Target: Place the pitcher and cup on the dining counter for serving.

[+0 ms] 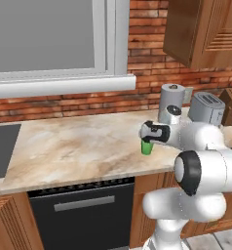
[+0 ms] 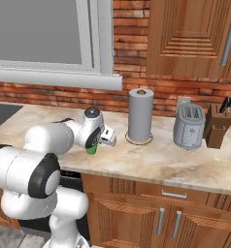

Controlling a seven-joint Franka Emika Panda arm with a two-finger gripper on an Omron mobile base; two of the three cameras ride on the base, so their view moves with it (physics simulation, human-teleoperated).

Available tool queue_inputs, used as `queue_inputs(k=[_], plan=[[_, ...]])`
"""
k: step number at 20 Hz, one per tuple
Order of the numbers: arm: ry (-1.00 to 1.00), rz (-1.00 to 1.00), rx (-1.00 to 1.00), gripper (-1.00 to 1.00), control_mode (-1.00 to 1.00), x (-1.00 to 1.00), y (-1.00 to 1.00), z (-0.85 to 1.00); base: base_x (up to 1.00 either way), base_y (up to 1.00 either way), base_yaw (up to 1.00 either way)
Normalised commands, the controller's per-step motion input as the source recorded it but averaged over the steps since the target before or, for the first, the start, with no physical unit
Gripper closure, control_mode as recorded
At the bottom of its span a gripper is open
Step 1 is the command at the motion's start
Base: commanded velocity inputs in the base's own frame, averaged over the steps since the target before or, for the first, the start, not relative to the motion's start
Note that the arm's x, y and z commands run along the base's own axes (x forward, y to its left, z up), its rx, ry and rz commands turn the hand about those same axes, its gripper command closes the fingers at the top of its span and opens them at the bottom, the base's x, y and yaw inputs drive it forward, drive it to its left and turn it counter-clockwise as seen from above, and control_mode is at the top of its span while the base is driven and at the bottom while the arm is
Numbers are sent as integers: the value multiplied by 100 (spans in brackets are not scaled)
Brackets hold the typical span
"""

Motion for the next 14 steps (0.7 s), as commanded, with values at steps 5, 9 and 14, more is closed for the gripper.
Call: queue_inputs(k=[5, 9, 14], plan=[[-23, 11, 0, 100, -100, -97, 0, 80, 0, 0, 0], [-13, 14, 0, 100, -100, -88, 0, 93, 0, 0, 0], [-6, 13, 0, 100, -100, -61, -3, 100, 0, 0, 0]])
